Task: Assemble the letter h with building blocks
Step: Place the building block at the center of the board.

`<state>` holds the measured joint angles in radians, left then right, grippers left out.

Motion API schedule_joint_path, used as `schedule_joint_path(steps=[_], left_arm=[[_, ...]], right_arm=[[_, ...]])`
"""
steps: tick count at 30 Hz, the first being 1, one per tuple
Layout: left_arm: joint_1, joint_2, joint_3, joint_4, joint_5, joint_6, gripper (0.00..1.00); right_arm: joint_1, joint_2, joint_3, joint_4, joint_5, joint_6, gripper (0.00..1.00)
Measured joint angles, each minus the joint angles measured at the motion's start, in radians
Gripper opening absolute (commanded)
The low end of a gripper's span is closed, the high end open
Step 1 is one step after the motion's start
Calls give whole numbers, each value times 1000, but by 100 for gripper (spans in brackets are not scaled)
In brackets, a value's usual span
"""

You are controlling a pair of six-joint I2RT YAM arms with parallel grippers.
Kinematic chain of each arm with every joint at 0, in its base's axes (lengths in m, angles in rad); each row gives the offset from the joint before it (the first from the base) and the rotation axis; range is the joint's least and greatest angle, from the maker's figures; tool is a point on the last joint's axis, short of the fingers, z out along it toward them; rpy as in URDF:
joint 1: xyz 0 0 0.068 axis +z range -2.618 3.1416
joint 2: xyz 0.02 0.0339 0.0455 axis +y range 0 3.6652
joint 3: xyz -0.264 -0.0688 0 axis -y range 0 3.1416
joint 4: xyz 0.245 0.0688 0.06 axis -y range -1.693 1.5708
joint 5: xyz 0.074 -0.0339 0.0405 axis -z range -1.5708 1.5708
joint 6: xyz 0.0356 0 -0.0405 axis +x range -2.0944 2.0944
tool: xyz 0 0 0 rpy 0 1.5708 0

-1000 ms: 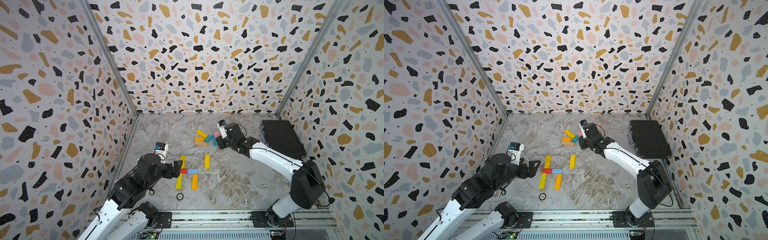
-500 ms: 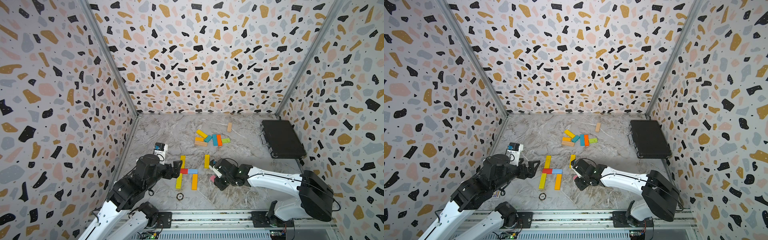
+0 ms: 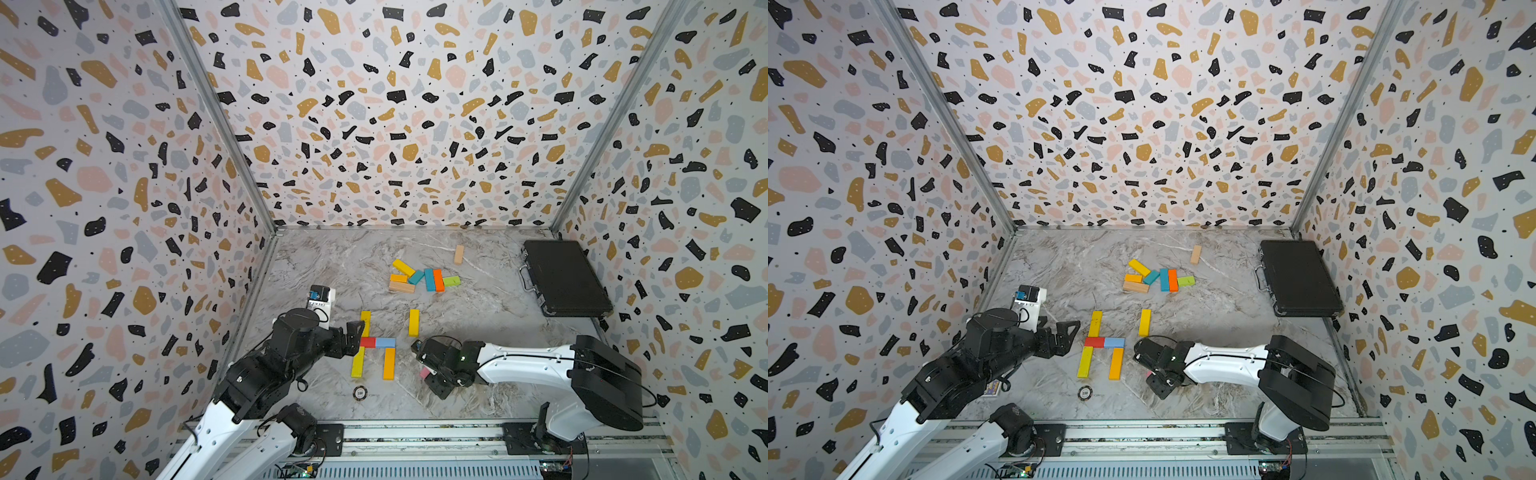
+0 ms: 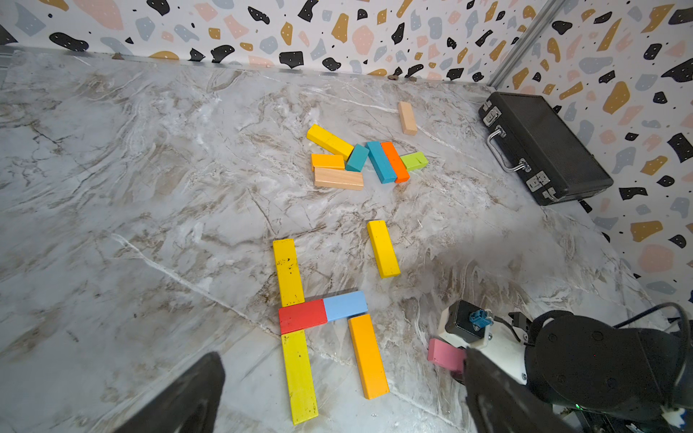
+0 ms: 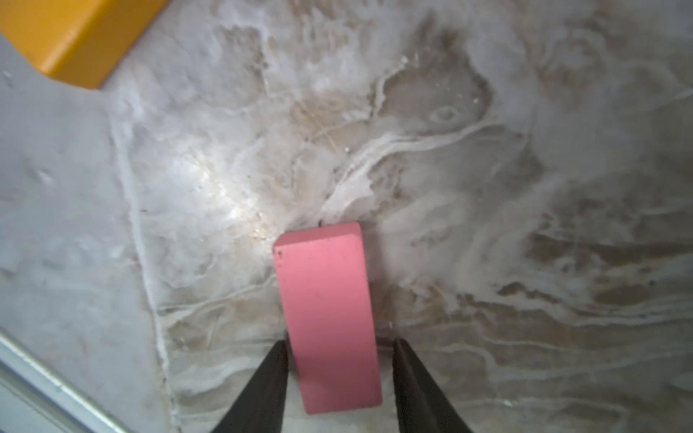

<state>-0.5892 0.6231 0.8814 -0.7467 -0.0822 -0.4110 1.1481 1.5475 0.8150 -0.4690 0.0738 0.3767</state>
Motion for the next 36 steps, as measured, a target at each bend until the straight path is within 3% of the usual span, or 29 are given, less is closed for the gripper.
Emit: schedule_joint_path(steps=[11, 19, 26, 36], left_arm=[[0, -2, 0, 0, 5, 0, 99], [5, -8, 0, 2, 19, -1, 99], [7, -35, 0, 14, 26, -4, 99], [7, -55, 0, 14, 45, -4, 99]], right_arm=[[5, -5, 4, -55, 168, 130, 57], [4, -168, 3, -63, 167, 262, 76], [4, -125, 34, -54, 159, 502, 85], [22, -81, 43, -14, 190, 710, 85]])
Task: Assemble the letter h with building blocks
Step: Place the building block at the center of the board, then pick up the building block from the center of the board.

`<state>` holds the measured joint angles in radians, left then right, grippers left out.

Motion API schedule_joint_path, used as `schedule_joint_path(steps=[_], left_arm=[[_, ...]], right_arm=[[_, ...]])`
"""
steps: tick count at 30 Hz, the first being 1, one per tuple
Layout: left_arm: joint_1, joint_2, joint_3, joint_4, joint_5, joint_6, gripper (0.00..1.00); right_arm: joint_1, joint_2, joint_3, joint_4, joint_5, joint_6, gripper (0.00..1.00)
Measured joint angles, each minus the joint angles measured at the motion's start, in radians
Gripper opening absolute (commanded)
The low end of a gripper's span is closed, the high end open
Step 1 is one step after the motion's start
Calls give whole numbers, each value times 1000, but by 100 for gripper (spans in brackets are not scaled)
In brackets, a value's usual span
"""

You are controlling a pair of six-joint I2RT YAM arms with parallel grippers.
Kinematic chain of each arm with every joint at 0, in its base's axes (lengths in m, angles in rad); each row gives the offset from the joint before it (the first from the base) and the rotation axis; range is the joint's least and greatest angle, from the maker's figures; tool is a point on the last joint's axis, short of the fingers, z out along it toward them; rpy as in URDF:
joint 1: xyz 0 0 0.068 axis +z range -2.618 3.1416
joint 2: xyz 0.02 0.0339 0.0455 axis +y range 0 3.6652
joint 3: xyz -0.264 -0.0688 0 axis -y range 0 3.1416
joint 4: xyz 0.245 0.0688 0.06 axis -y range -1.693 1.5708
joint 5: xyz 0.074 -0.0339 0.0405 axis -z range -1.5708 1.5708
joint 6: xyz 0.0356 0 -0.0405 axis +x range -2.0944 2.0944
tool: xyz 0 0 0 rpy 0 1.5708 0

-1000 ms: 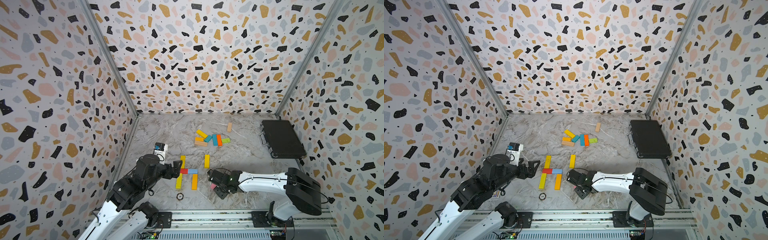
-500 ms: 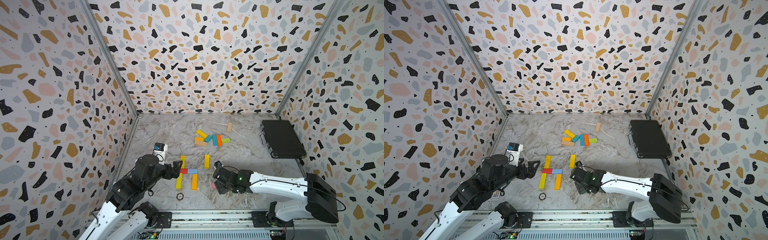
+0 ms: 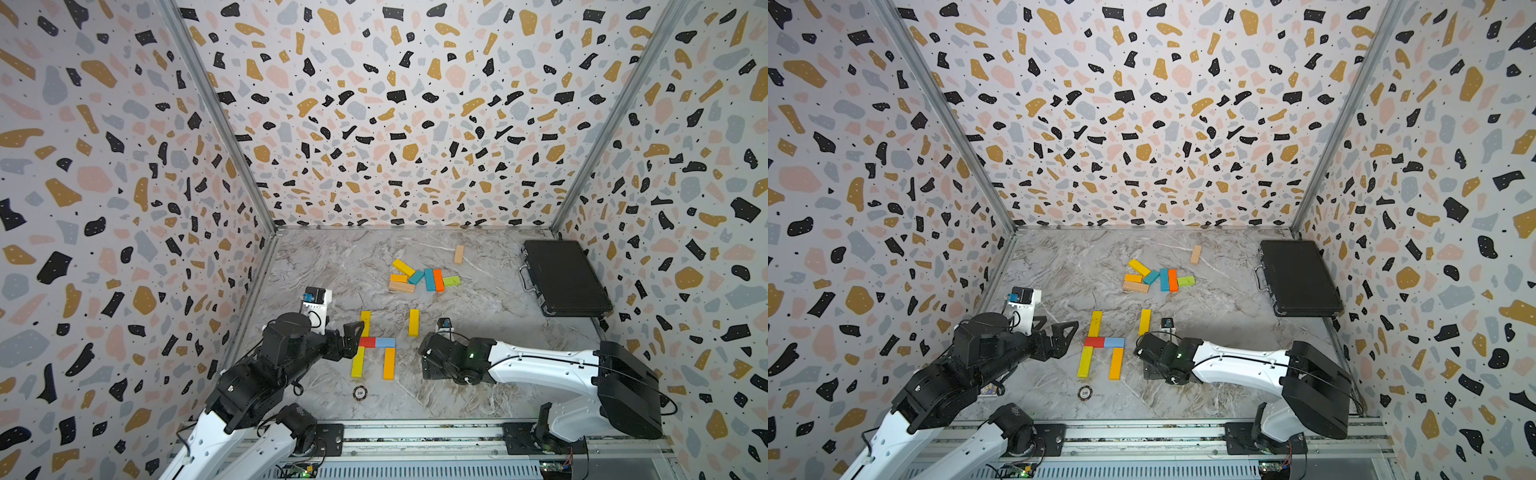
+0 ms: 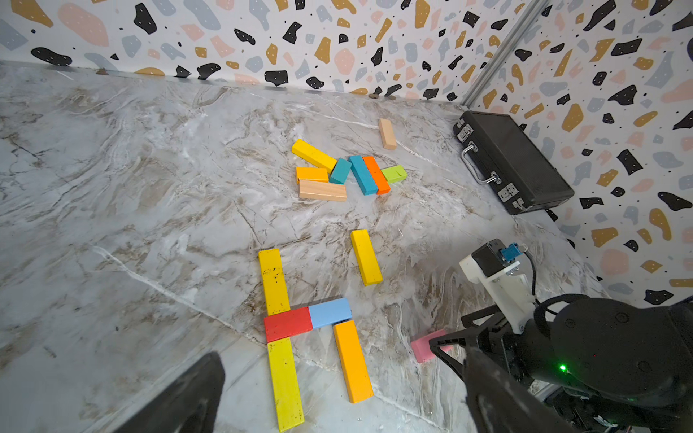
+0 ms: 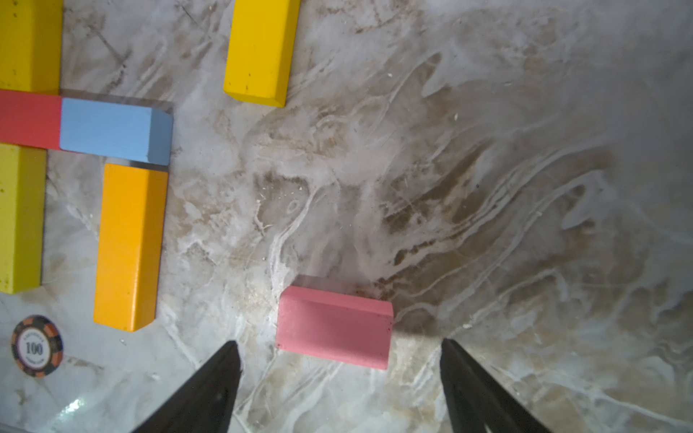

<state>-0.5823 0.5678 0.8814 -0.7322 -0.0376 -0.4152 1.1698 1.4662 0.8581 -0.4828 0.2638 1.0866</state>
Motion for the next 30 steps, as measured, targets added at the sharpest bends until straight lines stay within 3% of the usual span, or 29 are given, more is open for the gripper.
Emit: schedule_joint_path(steps=[7, 19, 30], left_arm=[[0, -8, 0, 0, 3, 0, 99], [0, -7, -5, 0, 3, -4, 99], [0, -5, -5, 0, 4, -7, 99]], right_arm=[[60, 87, 51, 0, 52, 52, 84], [61, 116, 38, 22, 89, 142, 85], [61, 154, 26, 20, 88, 224, 78]])
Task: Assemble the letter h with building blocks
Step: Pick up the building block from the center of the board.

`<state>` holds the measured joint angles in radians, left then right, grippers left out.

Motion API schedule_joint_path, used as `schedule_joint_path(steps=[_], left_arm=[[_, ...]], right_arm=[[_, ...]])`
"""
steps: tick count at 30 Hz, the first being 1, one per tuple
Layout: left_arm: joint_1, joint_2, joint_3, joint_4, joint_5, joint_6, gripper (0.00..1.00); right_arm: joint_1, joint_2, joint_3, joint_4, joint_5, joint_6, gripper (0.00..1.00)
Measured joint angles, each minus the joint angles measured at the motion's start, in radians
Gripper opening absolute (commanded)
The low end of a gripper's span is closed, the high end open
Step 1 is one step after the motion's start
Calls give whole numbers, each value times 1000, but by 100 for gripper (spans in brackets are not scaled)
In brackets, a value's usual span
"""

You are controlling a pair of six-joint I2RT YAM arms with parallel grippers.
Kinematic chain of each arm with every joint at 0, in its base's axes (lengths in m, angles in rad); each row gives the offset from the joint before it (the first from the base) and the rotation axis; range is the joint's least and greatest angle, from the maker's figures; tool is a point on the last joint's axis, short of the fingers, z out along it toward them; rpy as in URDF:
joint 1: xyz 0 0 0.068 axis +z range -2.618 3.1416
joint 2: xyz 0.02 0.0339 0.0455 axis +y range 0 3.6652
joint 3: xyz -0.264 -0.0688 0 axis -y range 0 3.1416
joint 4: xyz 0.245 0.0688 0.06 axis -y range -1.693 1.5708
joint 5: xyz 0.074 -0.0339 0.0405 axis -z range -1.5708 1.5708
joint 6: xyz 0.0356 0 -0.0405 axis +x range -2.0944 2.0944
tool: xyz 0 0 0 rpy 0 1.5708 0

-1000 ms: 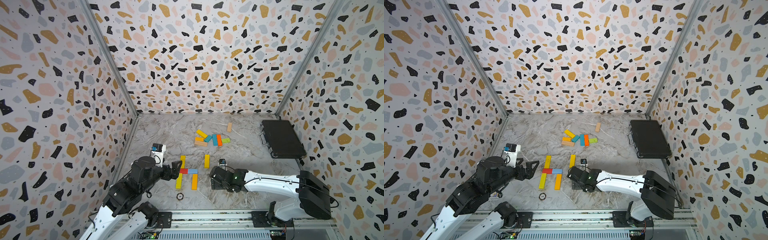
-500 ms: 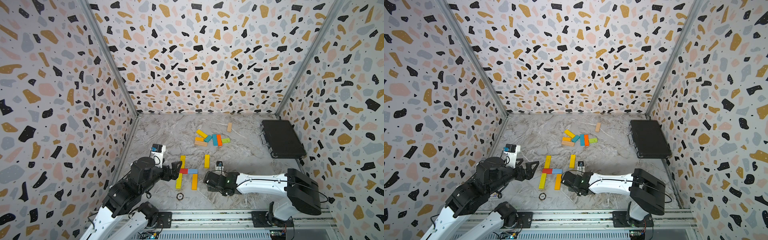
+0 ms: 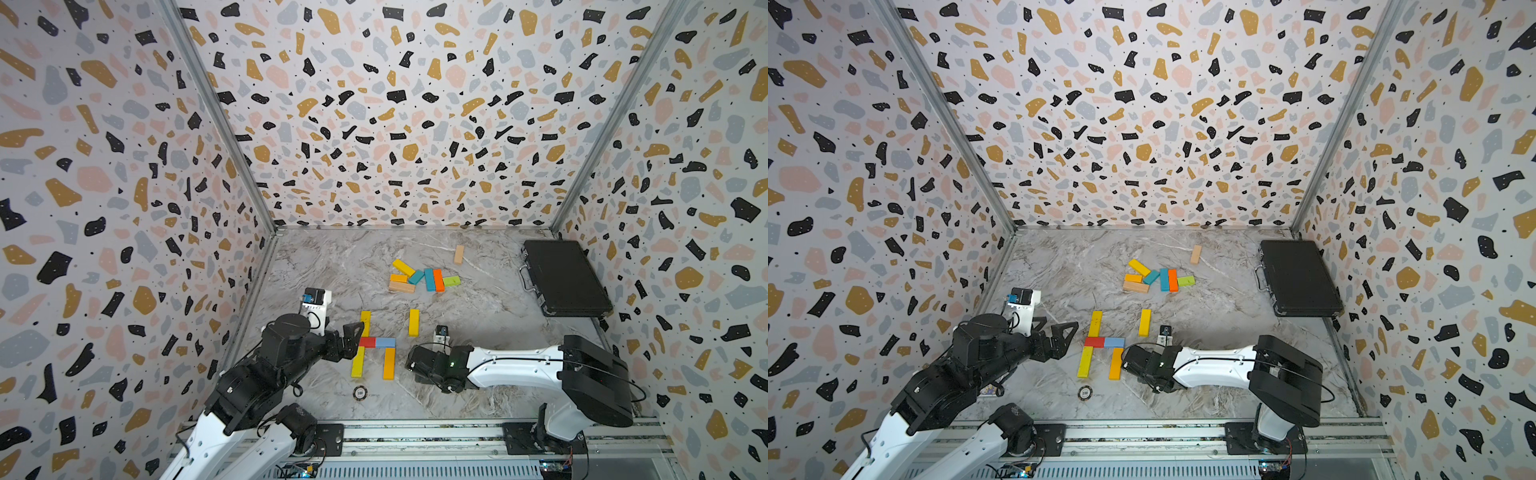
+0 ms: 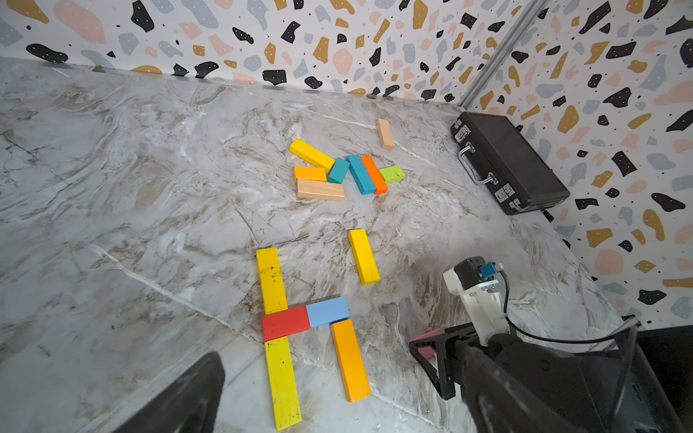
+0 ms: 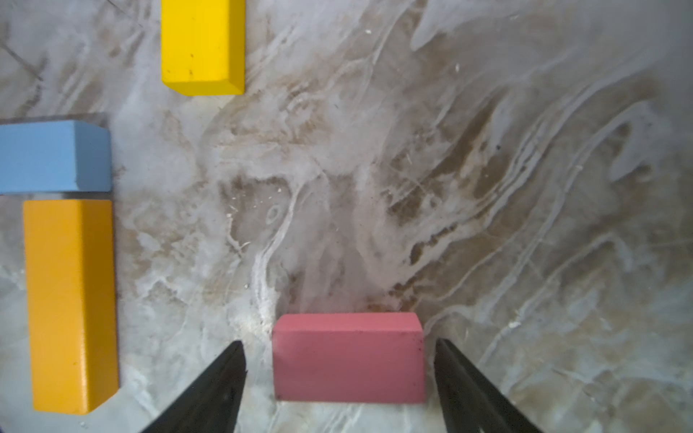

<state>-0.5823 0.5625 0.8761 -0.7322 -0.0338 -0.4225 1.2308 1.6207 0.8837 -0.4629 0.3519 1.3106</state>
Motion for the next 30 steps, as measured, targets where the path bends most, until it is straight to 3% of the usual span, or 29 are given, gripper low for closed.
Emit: schedule_joint_path(steps=[12, 22, 30], left_arm=[[0, 1, 0, 0, 0, 0, 99], [0, 10, 0, 0, 0, 0, 99], [0, 16, 0, 0, 0, 0, 99]], right_arm=[[0, 33, 8, -1, 20, 6, 61], [-14, 129, 204, -38, 61, -76, 60], [-79, 194, 253, -46, 64, -109, 61]])
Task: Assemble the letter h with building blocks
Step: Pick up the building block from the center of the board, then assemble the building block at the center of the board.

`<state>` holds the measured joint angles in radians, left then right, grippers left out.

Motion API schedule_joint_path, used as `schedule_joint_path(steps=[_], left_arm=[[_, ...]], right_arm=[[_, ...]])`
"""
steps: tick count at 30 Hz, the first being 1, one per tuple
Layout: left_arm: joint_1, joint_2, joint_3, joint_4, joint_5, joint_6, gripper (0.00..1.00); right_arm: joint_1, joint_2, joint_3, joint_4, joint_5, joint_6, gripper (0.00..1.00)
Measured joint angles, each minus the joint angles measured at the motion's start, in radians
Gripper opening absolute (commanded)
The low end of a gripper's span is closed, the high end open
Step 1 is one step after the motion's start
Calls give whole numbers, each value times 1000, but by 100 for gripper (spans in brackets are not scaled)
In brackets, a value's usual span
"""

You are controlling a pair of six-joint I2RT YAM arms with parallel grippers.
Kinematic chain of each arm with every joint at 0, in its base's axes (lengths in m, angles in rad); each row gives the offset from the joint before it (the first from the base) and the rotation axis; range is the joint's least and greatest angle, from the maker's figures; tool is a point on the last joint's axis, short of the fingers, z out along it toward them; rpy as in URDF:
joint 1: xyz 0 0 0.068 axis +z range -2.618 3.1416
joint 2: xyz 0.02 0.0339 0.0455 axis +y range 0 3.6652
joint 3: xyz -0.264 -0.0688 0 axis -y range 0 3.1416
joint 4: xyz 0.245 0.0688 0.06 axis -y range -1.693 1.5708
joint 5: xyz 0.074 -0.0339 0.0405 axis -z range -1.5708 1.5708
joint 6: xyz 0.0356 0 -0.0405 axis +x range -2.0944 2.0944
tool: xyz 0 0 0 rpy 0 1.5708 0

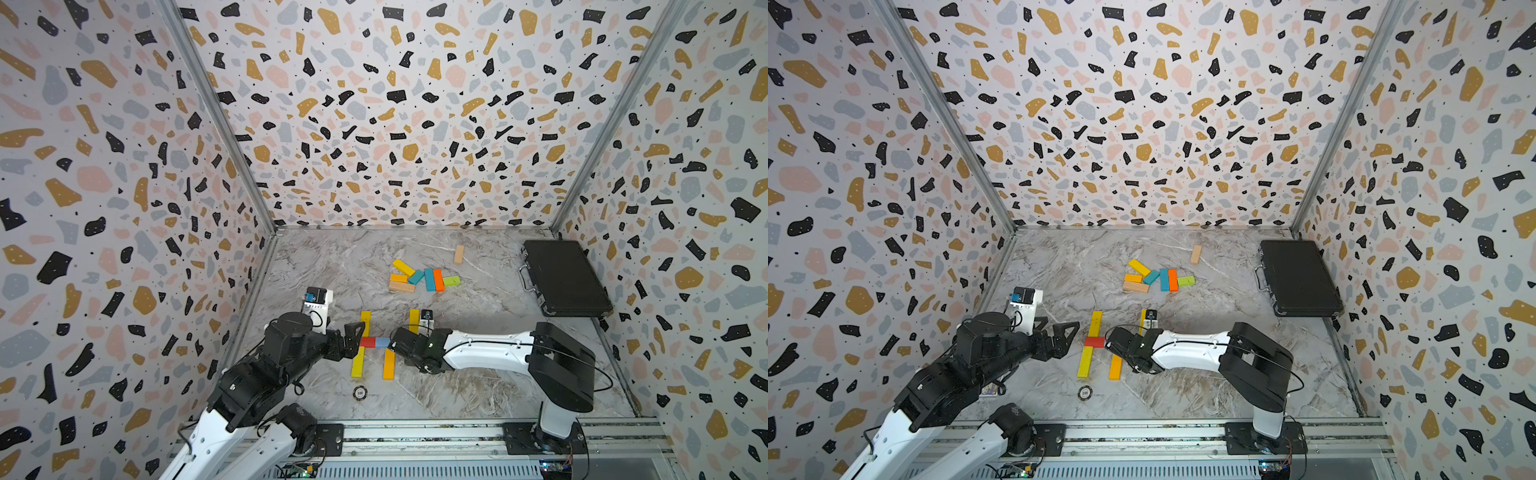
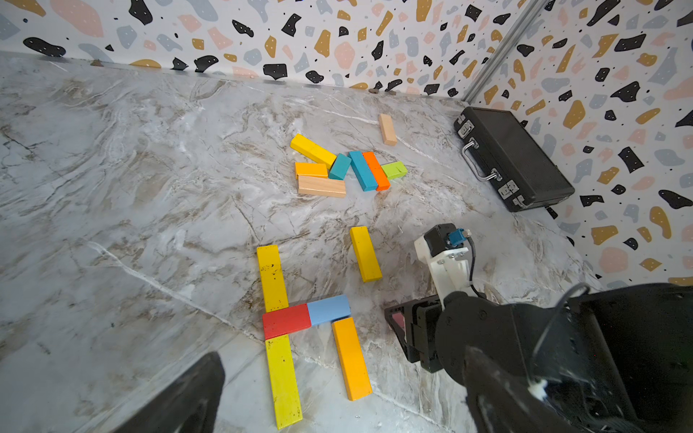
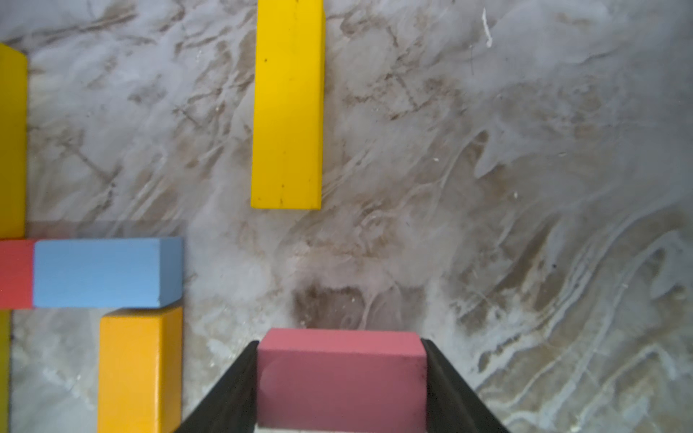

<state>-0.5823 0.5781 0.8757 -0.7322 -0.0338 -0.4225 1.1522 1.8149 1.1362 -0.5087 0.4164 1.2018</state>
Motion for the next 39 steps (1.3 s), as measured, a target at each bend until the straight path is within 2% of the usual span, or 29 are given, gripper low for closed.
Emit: schedule_joint_path(steps=[13, 39], left_arm=[[0, 3, 0, 0, 0, 0, 99], [3, 6, 0, 0, 0, 0, 99]], right_arm=[[-25, 90, 86, -8, 4, -16, 61], [-48, 124, 114, -14, 24, -12, 63]])
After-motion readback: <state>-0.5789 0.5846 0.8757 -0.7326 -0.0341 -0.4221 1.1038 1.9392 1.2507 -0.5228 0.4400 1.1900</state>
